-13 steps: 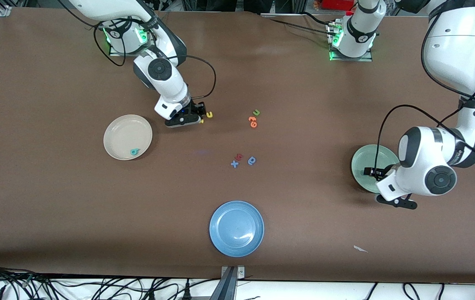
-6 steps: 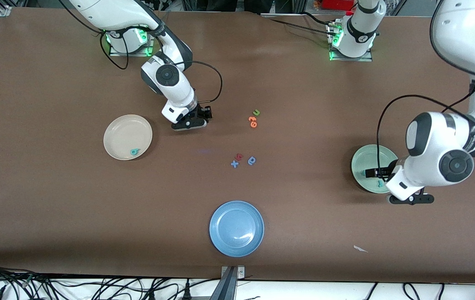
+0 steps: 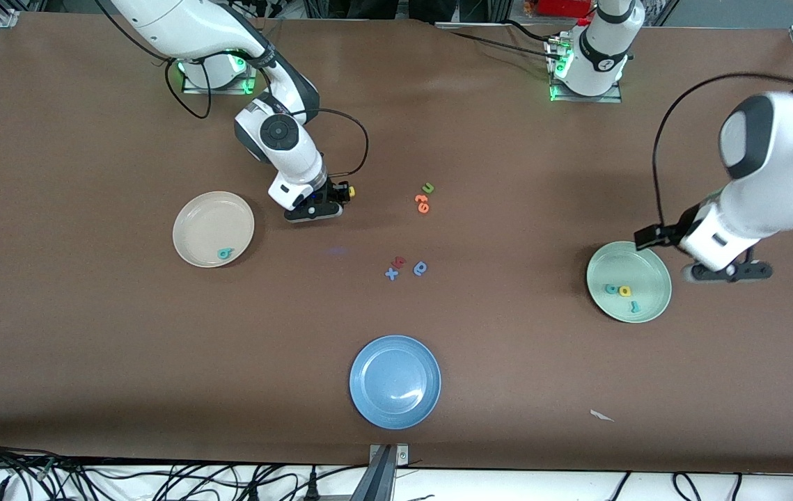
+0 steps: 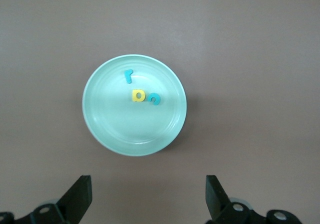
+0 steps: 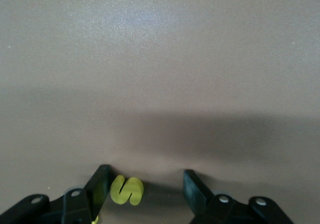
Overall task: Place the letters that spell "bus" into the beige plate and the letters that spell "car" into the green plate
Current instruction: 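Grasp the yellow s with the right gripper while the left returns to rest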
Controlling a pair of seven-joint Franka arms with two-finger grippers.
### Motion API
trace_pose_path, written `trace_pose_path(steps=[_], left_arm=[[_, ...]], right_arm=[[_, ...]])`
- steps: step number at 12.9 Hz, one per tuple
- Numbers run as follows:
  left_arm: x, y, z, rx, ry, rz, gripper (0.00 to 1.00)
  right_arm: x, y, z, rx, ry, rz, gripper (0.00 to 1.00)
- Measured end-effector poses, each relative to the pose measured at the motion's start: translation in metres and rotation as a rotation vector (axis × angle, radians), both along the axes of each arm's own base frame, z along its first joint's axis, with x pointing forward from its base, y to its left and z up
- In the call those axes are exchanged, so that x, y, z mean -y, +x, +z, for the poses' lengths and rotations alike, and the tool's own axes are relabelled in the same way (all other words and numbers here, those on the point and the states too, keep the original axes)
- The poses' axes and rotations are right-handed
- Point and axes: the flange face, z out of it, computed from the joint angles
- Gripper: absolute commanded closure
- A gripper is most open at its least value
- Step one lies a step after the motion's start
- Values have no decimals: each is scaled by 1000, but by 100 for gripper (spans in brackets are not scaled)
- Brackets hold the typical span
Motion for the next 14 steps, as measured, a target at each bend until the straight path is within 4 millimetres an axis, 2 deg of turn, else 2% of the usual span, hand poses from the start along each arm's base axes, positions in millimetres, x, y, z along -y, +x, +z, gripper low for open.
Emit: trace_pose_path(steps=[4,7,9,10,12,14], left_arm=[[-18,-31,73,92,-10,-14,0],[-33,-32,106,157,-10,-17,0],[-39,-30,116,177,11,-29,0],[-35,-29,115,174,21,-43,0],[-14,-26,107,157,26,-84,0],[-8,-24,102,146,28,-96,0]], right_arm=[[-5,-2,1,6,7,-4,55],[-10,-4,3,10,12,-7,69],[-11,-3,5,14,14,-7,79],[-11,-3,6,15,13,-7,83],[-11,-3,6,16,13,-7,87],[-11,-3,7,17,14,-7,88]])
